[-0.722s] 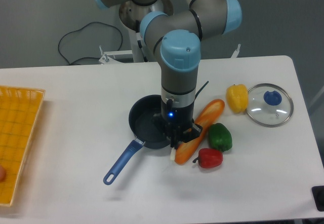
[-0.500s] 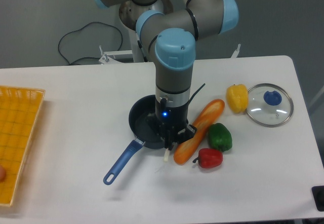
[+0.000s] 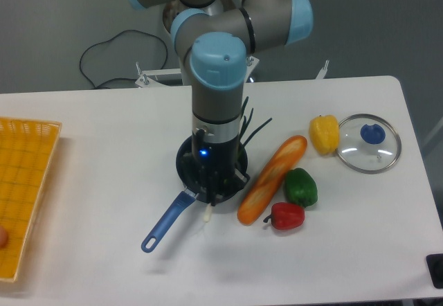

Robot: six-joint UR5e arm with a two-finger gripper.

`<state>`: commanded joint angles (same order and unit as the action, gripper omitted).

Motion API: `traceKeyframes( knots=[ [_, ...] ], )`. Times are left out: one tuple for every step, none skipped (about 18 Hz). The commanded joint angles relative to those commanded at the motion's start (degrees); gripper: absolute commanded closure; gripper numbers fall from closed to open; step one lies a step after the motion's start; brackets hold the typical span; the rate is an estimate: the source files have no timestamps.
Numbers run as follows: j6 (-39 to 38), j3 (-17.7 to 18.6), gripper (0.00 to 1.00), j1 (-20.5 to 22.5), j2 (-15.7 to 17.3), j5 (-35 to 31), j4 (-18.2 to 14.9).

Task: Place the green onion in the pot
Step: 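Carry the green onion toward the pot's blue handle and lower it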

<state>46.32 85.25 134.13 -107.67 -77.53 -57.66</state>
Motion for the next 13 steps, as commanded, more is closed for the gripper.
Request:
traceKeyframes(
  knots=[
    [0.00, 0.00, 0.92, -0.79, 0.00, 0.88, 0.96],
    [0.00, 0.00, 0.92, -1.41, -0.09, 1.67, 1.67],
    [0.17, 0.00, 0.91, -1.93, -0.26, 2.55, 2.11],
    [0.61, 0.00, 0.91, -2.55, -0.26, 3.95, 2.20],
    [0.96, 0.00, 0.91, -2.82, -0.35, 5.18, 2.20],
    [1.23, 0.09, 0.91, -2.99, -0.35, 6.32, 2.12],
    [1.32, 0.44, 0.91, -3.17, -0.27, 7.55, 2.20],
    [2.19, 0.61, 0.91, -3.34, -0.18, 8.78, 2.20],
    [3.33, 0.88, 0.91, -3.35, -0.18, 9.32, 2.20],
    [4.21, 1.31, 0.91, -3.35, -0.18, 10.11, 2.20],
    [5.18, 1.67, 0.91, -3.26, -0.18, 11.25, 2.20],
    [6.32, 1.76, 0.91, -3.26, -0.44, 12.39, 2.20],
    [7.46, 1.84, 0.91, -3.17, -0.53, 13.62, 2.20]
  ],
)
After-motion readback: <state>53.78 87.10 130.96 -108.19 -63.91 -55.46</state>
